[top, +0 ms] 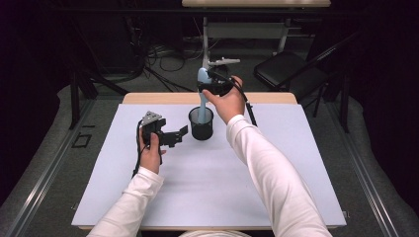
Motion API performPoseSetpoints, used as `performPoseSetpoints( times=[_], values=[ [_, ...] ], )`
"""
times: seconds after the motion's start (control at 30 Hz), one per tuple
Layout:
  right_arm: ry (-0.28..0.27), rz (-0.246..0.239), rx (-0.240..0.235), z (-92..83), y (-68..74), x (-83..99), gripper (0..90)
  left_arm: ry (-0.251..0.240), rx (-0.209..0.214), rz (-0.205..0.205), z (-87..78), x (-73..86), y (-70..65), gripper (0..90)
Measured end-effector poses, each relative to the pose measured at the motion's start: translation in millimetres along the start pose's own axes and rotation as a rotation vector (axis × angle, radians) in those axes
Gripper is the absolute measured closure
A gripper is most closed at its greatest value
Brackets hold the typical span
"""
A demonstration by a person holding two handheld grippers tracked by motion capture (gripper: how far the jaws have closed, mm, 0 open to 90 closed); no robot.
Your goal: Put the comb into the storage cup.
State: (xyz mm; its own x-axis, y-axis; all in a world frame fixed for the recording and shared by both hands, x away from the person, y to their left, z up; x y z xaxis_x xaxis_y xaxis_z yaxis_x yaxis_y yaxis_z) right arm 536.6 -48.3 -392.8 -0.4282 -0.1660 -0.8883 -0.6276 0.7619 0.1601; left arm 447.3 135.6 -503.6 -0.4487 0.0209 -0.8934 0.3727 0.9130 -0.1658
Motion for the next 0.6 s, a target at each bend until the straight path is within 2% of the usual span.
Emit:
performPoseSetpoints(
  times=[0.6],
  values=[
    [0.021, 0.008, 0.001, 9.4, -3.6, 14.8, 46.6, 0.004, 0.001, 0.004, 0.9, 0.7, -0.1, 0.5]
  ],
)
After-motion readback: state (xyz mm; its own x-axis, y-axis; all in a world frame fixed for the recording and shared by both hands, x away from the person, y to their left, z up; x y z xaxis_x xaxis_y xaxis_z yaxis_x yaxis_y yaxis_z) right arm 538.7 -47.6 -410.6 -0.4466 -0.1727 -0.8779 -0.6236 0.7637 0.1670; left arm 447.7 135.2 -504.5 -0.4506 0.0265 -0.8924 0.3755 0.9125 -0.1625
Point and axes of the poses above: each handheld gripper's, and its own axes: z roughly forward along the jaws, x roughly out of its underside, y roughly to its left, the point moved 4 cm from there along z, roughly forward along the jaws, and after that the axes turned 11 degrees about -x, right-handed, at the moved point
